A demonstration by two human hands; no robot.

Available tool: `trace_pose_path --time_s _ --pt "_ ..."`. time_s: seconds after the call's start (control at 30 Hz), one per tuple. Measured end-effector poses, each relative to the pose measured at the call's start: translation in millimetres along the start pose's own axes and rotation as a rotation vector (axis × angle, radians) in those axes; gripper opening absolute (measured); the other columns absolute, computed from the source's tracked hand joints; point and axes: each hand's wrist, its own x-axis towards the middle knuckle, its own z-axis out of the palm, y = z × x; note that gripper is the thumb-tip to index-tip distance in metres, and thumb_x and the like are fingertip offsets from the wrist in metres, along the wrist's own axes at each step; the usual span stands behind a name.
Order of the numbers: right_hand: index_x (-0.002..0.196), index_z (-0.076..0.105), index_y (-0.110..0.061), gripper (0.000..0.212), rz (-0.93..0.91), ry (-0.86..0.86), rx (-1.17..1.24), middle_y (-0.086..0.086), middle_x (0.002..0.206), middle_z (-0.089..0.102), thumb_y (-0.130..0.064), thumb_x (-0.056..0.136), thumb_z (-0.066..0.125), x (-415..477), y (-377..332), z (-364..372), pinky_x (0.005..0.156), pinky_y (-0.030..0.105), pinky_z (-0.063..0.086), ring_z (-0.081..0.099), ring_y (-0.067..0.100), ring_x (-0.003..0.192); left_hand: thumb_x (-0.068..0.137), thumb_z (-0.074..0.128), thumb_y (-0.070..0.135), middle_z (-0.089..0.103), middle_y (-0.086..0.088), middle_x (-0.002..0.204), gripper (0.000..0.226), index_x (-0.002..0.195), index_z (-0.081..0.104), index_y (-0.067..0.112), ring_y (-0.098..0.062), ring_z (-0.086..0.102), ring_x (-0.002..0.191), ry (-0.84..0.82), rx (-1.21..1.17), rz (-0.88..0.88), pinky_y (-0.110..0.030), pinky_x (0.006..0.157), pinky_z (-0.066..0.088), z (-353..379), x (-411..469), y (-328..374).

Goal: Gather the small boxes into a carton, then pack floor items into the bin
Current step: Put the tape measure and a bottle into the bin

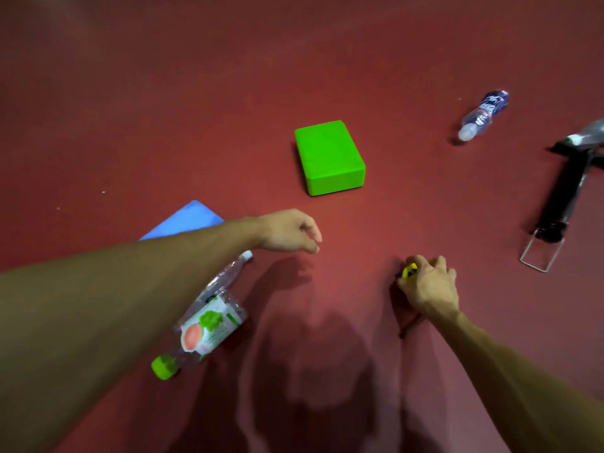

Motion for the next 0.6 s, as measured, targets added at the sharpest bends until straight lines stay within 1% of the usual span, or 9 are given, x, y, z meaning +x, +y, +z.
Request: trace_pose_path --time_s 0.07,0.17,0.23,0.3,0.37,0.4,0.47,0.53,0.6 --pt "0.123 0.056 -0.029 0.044 -0.082 -0.079 -0.064 0.013 0.119 0.046 -0.038 0.081 0.063 -4 -5 -1 0.095 0.042 0.043 0.042 0.039 0.113 0.086 0.066 0.016 0.059 0.002 0.086 0.027 0.112 0.066 0.008 -0.010 0.053 0.080 0.004 0.078 -0.009 -0.008 0.061 0.036 -9 -9 -8" --pt "0.127 0.053 -0.030 0.054 -0.176 -0.175 -0.161 0.015 0.121 0.049 -0.045 0.077 0.069 -14 -16 5 0.099 0.040 0.039 0.043 0.038 0.116 0.085 0.068 0.018 0.061 -0.004 0.097 0.033 0.116 0.063 0.010 -0.020 0.058 0.090 0.105 0.042 -0.087 -0.024 0.077 0.045 -3 -30 -37" --pt "0.128 0.052 -0.027 0.052 -0.193 -0.164 -0.172 0.018 0.125 0.047 -0.041 0.081 0.067 -27 -25 14 0.102 0.039 0.035 0.040 0.039 0.116 0.083 0.068 0.022 0.061 -0.008 0.114 0.043 0.124 0.057 0.010 -0.026 0.058 0.105 0.163 0.080 -0.206 -0.027 0.086 0.043 16 -50 -65" --pt "0.130 0.051 -0.027 0.052 -0.212 -0.173 -0.188 0.020 0.127 0.044 -0.041 0.082 0.066 -39 -36 24 0.102 0.040 0.036 0.039 0.041 0.116 0.080 0.069 0.031 0.053 -0.012 0.130 0.058 0.130 0.049 0.012 -0.028 0.052 0.117 0.168 0.147 -0.376 -0.029 0.089 0.041 42 -69 -96" --pt "0.132 0.048 -0.030 0.058 -0.238 -0.243 -0.195 0.018 0.131 0.041 -0.042 0.080 0.068 -47 -48 29 0.103 0.043 0.038 0.038 0.041 0.119 0.074 0.072 0.042 0.043 -0.013 0.138 0.073 0.133 0.042 0.012 -0.030 0.043 0.127 0.149 0.192 -0.544 -0.035 0.096 0.040 66 -86 -117" --pt "0.135 0.045 -0.033 0.062 -0.241 -0.288 -0.192 0.016 0.135 0.039 -0.042 0.079 0.069 -50 -53 30 0.104 0.044 0.038 0.037 0.041 0.123 0.072 0.073 0.046 0.039 -0.013 0.140 0.080 0.134 0.039 0.011 -0.031 0.038 0.131 0.131 0.229 -0.604 -0.039 0.100 0.038 77 -91 -123" --pt "0.139 0.038 -0.034 0.071 -0.230 -0.352 -0.159 0.016 0.141 0.037 -0.039 0.077 0.072 -55 -58 32 0.106 0.045 0.037 0.035 0.040 0.129 0.069 0.076 0.048 0.037 -0.013 0.140 0.088 0.137 0.035 0.008 -0.031 0.033 0.133 0.118 0.340 -0.660 -0.042 0.105 0.033 93 -97 -130" --pt "0.141 0.036 -0.029 0.078 -0.194 -0.395 -0.027 0.015 0.138 0.044 -0.035 0.075 0.076 -58 -60 32 0.105 0.040 0.039 0.044 0.037 0.127 0.065 0.079 0.050 0.039 -0.013 0.137 0.092 0.135 0.037 0.008 -0.033 0.036 0.130 0.162 0.380 -0.676 -0.043 0.105 0.032 100 -100 -129" --pt "0.142 0.036 -0.021 0.077 -0.143 -0.449 0.108 0.011 0.132 0.054 -0.029 0.076 0.076 -60 -58 22 0.100 0.031 0.041 0.052 0.030 0.122 0.060 0.082 0.052 0.042 -0.012 0.134 0.094 0.133 0.040 0.010 -0.033 0.043 0.125 0.203 0.348 -0.634 -0.043 0.103 0.039 99 -97 -122"
